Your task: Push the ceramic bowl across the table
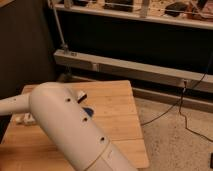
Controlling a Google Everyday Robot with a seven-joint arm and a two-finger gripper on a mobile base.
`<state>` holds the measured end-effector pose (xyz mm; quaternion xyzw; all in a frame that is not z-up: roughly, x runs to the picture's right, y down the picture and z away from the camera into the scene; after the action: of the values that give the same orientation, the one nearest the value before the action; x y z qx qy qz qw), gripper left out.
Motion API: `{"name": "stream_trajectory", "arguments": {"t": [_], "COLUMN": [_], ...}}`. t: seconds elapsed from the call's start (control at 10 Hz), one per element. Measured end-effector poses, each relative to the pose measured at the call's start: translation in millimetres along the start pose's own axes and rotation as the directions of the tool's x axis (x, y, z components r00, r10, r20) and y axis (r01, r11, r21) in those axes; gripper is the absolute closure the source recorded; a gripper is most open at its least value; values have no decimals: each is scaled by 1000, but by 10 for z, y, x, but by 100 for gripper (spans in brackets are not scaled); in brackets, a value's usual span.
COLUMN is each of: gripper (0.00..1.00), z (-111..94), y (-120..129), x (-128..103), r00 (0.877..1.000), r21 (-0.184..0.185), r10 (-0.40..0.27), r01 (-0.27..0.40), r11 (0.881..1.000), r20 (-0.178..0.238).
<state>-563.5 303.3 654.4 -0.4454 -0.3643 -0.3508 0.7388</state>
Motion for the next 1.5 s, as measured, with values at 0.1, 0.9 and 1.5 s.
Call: {"name": "stream_trajectory", "arguments": {"t": [0.1, 0.9, 1.5], "gripper": [35, 35, 35], "z": [-12, -345, -19], "y": [-8, 280, 495], "x": [8, 811, 651], "r00": [1000, 990, 994], "r21": [2, 48, -45], "r10": [2, 144, 75], "r01": [-2, -144, -79], "r11": [1000, 988, 996], "r20": [5, -3, -84]}}
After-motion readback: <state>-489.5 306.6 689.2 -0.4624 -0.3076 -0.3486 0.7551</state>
